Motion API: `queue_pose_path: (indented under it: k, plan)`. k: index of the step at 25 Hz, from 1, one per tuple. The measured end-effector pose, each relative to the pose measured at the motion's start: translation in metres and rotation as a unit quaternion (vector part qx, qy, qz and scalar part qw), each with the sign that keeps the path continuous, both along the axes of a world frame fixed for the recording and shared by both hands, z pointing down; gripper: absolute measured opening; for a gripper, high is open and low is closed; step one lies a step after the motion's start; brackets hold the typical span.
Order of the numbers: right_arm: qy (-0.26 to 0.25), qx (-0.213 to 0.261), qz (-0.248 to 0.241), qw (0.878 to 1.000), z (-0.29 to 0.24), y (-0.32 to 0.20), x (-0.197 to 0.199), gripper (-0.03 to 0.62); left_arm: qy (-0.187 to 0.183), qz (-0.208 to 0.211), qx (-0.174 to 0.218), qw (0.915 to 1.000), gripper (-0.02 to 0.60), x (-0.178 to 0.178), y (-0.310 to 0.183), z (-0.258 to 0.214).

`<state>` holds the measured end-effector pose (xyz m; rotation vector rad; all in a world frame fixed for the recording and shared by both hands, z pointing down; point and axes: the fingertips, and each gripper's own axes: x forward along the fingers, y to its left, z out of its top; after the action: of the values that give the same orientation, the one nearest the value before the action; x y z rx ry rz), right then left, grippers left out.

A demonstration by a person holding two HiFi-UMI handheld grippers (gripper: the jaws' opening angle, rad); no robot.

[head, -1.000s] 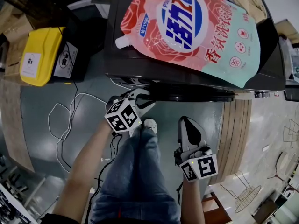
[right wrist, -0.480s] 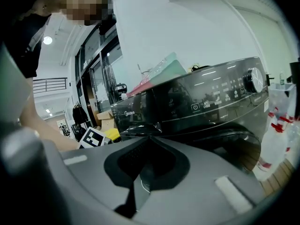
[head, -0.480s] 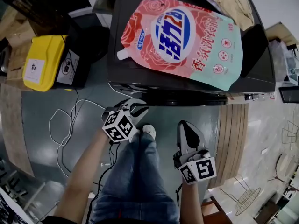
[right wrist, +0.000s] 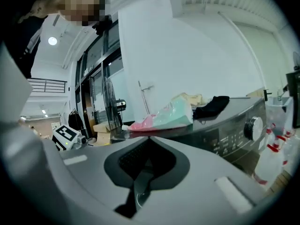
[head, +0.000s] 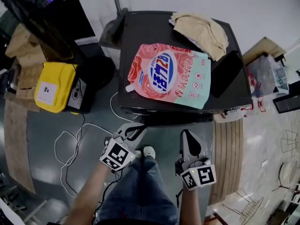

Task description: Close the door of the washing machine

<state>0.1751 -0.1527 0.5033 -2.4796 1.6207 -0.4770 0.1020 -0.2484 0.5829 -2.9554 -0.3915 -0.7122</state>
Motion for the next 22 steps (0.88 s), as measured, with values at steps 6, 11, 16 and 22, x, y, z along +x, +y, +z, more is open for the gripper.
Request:
queue_pose_path:
  k: [6, 11, 16, 22]
  plan:
    - [0.049, 0.037, 0.022, 0.998, -0.074, 0.001, 0.022, 0.012, 0.079, -0.103, -0.013, 0.9914, 0.008, 0.009, -0.037, -0.104]
    - [0.097, 0.074, 0.037, 0.992, -0.14, 0.001, 0.043, 0.012, 0.145, -0.179, -0.022, 0.9728, 0.008, 0.014, -0.079, -0.178]
    - [0.139, 0.105, 0.046, 0.984, -0.196, 0.002, 0.062, 0.012, 0.203, -0.21, -0.005, 0.9563, 0.008, 0.021, -0.101, -0.245]
    - [0.177, 0.138, 0.048, 0.973, -0.247, -0.006, 0.079, 0.012, 0.242, -0.211, 0.042, 0.9462, 0.008, 0.041, -0.114, -0.305]
